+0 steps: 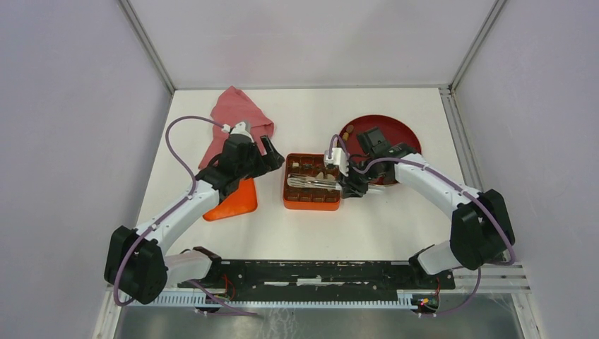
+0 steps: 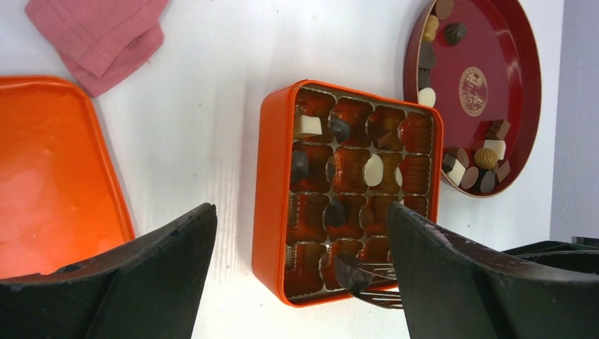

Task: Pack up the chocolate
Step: Place the fake chocolate in the packing box, then pick up the fake chocolate from the plate, then place the fake chocolate in the packing box.

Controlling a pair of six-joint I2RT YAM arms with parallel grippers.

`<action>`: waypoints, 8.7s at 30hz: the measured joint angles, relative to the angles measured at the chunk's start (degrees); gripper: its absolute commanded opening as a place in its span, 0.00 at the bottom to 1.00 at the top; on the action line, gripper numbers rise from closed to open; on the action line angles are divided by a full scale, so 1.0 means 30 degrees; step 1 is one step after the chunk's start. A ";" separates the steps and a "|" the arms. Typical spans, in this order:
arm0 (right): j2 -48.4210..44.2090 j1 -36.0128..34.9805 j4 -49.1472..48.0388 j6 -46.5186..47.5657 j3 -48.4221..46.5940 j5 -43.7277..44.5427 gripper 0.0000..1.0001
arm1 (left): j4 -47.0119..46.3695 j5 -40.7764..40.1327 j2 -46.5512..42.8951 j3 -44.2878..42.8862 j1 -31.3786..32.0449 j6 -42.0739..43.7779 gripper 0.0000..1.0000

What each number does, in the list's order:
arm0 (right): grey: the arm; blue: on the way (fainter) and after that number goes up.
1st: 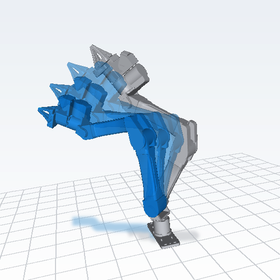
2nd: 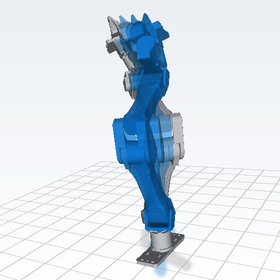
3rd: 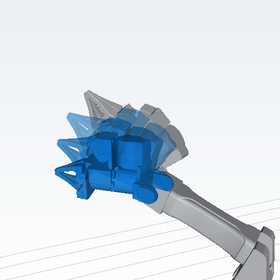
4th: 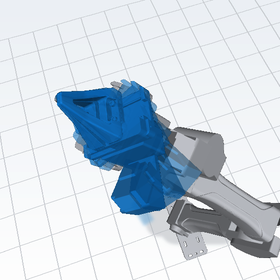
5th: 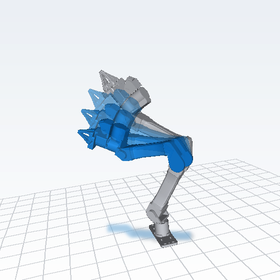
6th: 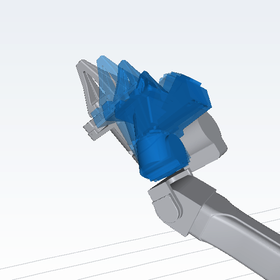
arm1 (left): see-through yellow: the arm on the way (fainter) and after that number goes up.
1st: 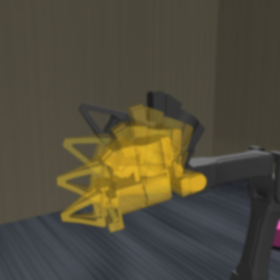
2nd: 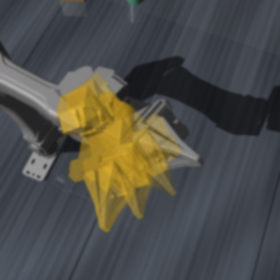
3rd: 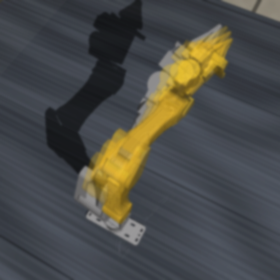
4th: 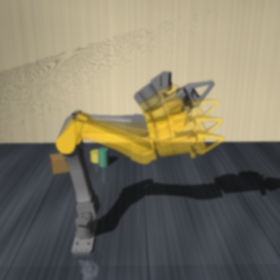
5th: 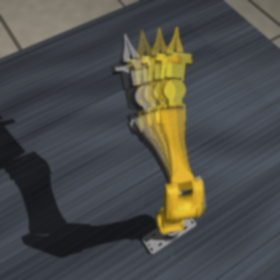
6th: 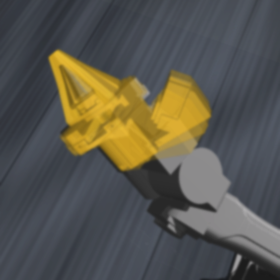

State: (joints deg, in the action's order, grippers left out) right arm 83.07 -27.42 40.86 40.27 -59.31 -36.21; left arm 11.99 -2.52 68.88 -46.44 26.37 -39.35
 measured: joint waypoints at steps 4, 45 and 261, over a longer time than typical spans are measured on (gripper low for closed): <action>0.0561 -0.0729 -0.0372 -0.0262 0.0000 0.0743 0.07 | 0.0357 -0.0219 -0.0386 0.0313 0.0000 -0.0029 0.94; 0.1967 -0.1625 -0.0889 -0.1792 -0.1049 0.2885 0.41 | 0.0838 -0.1100 -0.1501 0.0787 0.0000 -0.0386 0.94; 0.0015 0.0029 0.1734 0.4801 0.0255 0.0758 0.03 | -0.2616 -0.1545 -0.4437 0.4459 0.0583 -0.3847 0.97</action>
State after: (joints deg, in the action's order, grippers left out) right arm 83.11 -27.33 46.06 54.68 -58.54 -33.93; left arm 4.14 -7.16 55.57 -33.06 28.12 -50.89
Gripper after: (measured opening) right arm 0.392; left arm 0.978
